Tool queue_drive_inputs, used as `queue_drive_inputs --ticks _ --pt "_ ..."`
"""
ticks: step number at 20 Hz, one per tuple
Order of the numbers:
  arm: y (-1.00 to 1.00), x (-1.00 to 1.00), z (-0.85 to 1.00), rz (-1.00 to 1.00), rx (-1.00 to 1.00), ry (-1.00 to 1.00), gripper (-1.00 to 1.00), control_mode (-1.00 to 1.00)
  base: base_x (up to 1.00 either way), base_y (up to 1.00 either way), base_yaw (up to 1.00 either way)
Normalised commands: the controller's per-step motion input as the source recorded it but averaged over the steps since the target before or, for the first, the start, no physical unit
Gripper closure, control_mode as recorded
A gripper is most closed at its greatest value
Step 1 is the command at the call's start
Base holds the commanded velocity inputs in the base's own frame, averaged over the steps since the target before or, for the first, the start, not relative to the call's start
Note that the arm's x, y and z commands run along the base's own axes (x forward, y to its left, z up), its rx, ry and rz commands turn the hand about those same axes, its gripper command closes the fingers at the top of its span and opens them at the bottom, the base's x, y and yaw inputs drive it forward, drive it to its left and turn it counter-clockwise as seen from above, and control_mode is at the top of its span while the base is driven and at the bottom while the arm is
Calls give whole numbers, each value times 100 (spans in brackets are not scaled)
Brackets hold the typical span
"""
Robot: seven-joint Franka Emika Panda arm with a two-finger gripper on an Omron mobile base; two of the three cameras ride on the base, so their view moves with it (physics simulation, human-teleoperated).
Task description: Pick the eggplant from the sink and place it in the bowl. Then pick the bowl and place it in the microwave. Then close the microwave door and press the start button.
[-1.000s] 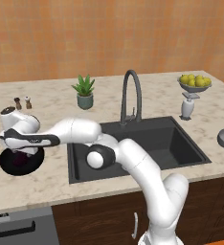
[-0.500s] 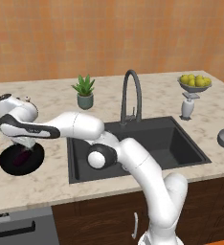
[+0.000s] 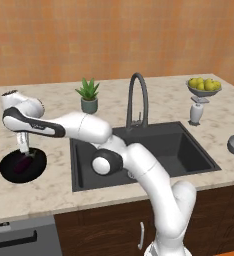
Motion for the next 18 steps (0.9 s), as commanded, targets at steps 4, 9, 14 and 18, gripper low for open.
queue_drive_inputs --ticks 4,9,14,18 --pt "-12 -9 0 -89 0 0 -100 -100 0 0 0" --pt "-5 -6 0 -91 0 0 -100 -100 0 0 0" --pt "-1 -15 0 -91 0 0 -100 -100 0 0 0" --pt "-3 -79 0 -71 0 -3 -100 -100 0 0 0"
